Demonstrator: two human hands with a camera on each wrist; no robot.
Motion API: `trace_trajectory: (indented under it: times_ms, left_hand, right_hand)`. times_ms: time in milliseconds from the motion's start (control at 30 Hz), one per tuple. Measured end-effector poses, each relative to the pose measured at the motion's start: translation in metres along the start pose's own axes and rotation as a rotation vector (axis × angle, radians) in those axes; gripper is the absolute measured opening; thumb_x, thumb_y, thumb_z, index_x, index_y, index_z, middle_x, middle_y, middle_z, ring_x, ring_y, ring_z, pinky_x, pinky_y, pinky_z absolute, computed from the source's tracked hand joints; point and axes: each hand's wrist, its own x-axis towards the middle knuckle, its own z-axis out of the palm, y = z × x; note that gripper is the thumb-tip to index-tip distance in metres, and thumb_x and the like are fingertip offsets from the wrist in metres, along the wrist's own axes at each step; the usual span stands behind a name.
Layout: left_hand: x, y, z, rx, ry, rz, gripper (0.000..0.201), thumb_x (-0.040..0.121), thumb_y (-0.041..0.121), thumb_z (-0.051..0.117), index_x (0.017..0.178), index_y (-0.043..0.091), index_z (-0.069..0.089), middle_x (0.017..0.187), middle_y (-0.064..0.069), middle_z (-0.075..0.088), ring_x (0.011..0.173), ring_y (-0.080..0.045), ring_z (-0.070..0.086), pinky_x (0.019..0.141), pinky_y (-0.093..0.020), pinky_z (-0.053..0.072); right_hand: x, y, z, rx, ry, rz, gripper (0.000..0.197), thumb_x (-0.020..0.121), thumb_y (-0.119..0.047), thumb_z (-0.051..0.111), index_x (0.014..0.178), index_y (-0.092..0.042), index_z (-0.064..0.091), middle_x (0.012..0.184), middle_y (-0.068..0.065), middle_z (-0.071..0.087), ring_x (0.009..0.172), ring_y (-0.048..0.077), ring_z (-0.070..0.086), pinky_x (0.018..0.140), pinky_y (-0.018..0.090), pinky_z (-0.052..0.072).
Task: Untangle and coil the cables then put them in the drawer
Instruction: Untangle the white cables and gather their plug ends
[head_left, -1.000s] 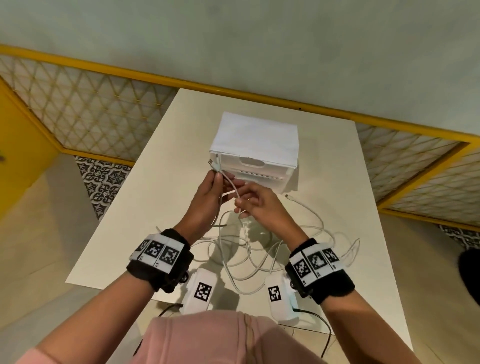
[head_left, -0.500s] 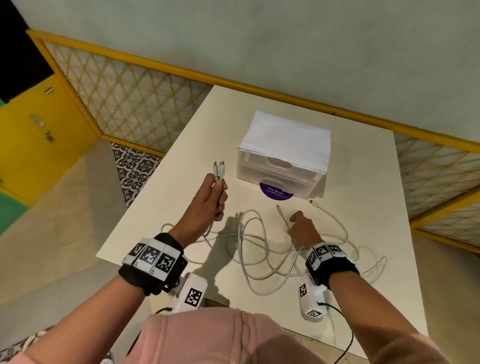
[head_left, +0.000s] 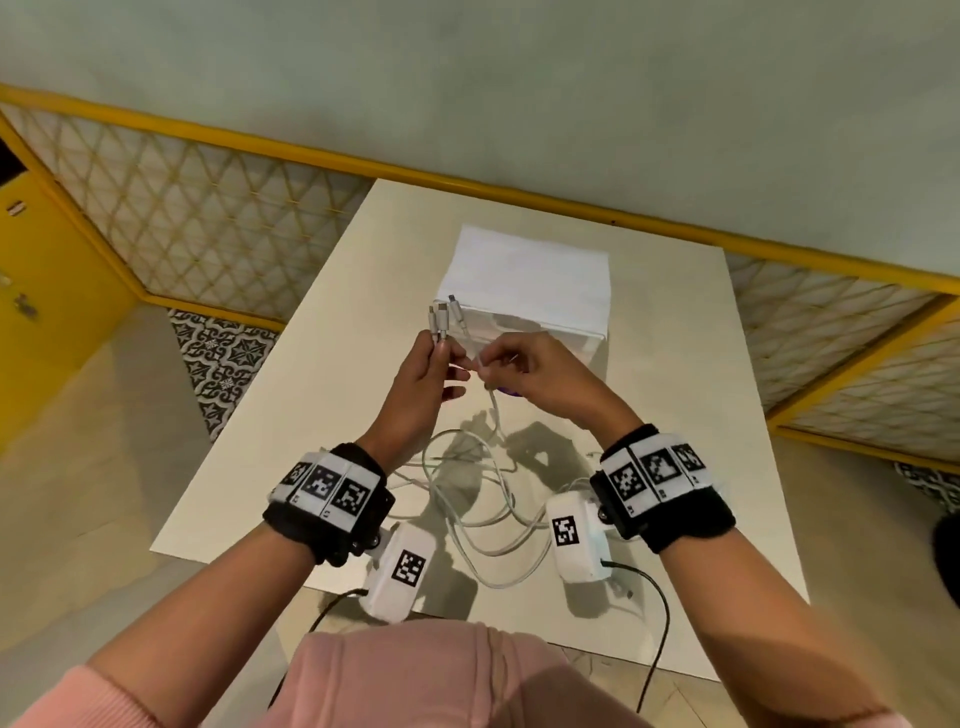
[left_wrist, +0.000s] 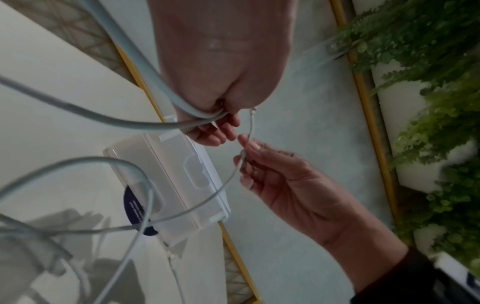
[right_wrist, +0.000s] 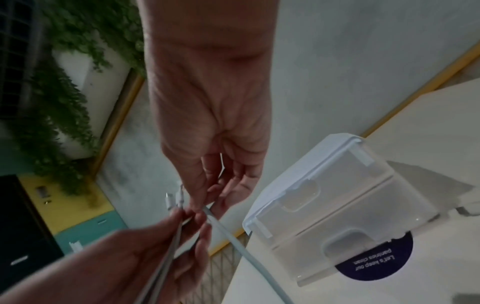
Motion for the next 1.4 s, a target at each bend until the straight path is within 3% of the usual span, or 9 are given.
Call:
trace_trajectory:
  times_ms: [333,500,633,767,900,1067,1167,1267,1400]
  left_hand:
    - [0.000,0.027,0.023,-0.244,-0.261,0.018,0.028,0.104,0.019,0.026,0.102,0.008,0.052,0.101,-0.008,0.065,0.081,-0.010,0.067,0.068,-0.020,0.050]
    - [0.001,0.058,0.013,-0.254,-0.339,0.030,0.022,0.104,0.032,0.023,0.096,0.021,0.040,0.131,-0.003,0.062,0.081,-0.015,0.066,0.073,-0.026,0.055]
    - [0.007,0.077,0.001,-0.218,-0.327,0.113,0.023,0.104,0.033,0.019,0.104,0.019,0.037,0.114,-0.007,0.071,0.104,-0.013,0.068,0.085,-0.022,0.050]
    - [0.010,0.092,-0.011,-0.308,-0.242,0.128,0.024,0.104,0.032,0.020,0.092,0.022,0.038,0.074,0.003,0.066,0.061,-0.012,0.060,0.059,-0.023,0.049]
    - [0.012,0.108,-0.024,-0.465,-0.172,0.209,0.025,0.104,0.031,0.019,0.090,0.022,0.039,0.059,0.008,0.042,0.048,-0.005,0.034,0.049,-0.017,0.035]
    - [0.012,0.108,-0.016,-0.618,-0.149,0.161,0.026,0.104,0.030,0.020,0.090,0.021,0.040,0.054,0.008,0.037,0.045,-0.004,0.031,0.047,-0.016,0.036]
    - [0.013,0.107,-0.011,-0.679,-0.148,0.149,0.026,0.103,0.030,0.022,0.089,0.020,0.041,0.053,0.007,0.036,0.044,-0.004,0.031,0.046,-0.015,0.036]
    - [0.013,0.106,-0.013,-0.694,-0.147,0.160,0.026,0.103,0.030,0.022,0.090,0.020,0.042,0.053,0.008,0.037,0.044,-0.004,0.032,0.046,-0.015,0.036]
    - [0.014,0.105,-0.021,-0.616,-0.091,0.216,0.025,0.103,0.031,0.020,0.090,0.021,0.039,0.053,0.010,0.036,0.043,-0.002,0.029,0.043,-0.014,0.028]
  right_hand:
    - [-0.009,-0.007,-0.001,0.303,0.097,0.034,0.035,0.077,0.003,0.071,0.096,-0.008,0.044,0.093,0.006,0.062,0.078,0.023,0.067,0.082,0.042,0.054]
    - [-0.005,-0.008,0.008,0.282,-0.175,0.050,0.044,0.081,-0.007,0.071,0.118,-0.006,0.047,0.102,0.004,0.067,0.096,0.015,0.067,0.091,0.027,0.050]
    - [-0.004,-0.014,0.028,0.345,-0.371,-0.034,0.027,0.086,-0.007,0.065,0.113,-0.006,0.062,0.107,0.012,0.070,0.107,0.022,0.066,0.105,0.036,0.044]
    - [0.000,-0.014,0.039,0.161,-0.475,-0.055,0.011,0.086,-0.018,0.066,0.095,-0.020,0.072,0.088,0.030,0.065,0.073,0.015,0.062,0.085,0.036,0.046]
    - [0.003,-0.007,0.039,0.090,-0.396,0.010,0.026,0.080,-0.023,0.074,0.103,-0.016,0.063,0.072,0.004,0.057,0.066,0.017,0.052,0.062,0.029,0.047]
    - [0.004,-0.022,0.052,0.121,-0.449,-0.047,0.043,0.081,-0.029,0.072,0.108,-0.057,0.055,0.077,-0.002,0.054,0.056,0.008,0.045,0.051,0.016,0.040]
    - [0.002,-0.027,0.061,0.120,-0.401,-0.101,0.028,0.084,-0.027,0.069,0.089,-0.053,0.065,0.067,0.002,0.050,0.057,0.006,0.043,0.050,0.010,0.034]
    - [0.002,-0.020,0.066,0.088,-0.413,-0.090,0.016,0.083,-0.025,0.069,0.088,-0.040,0.072,0.083,0.025,0.060,0.069,0.015,0.044,0.062,0.017,0.036]
    - [0.010,-0.006,0.054,-0.015,-0.367,-0.018,0.015,0.081,-0.026,0.072,0.074,-0.016,0.064,0.075,0.006,0.062,0.068,0.011,0.054,0.060,0.021,0.039]
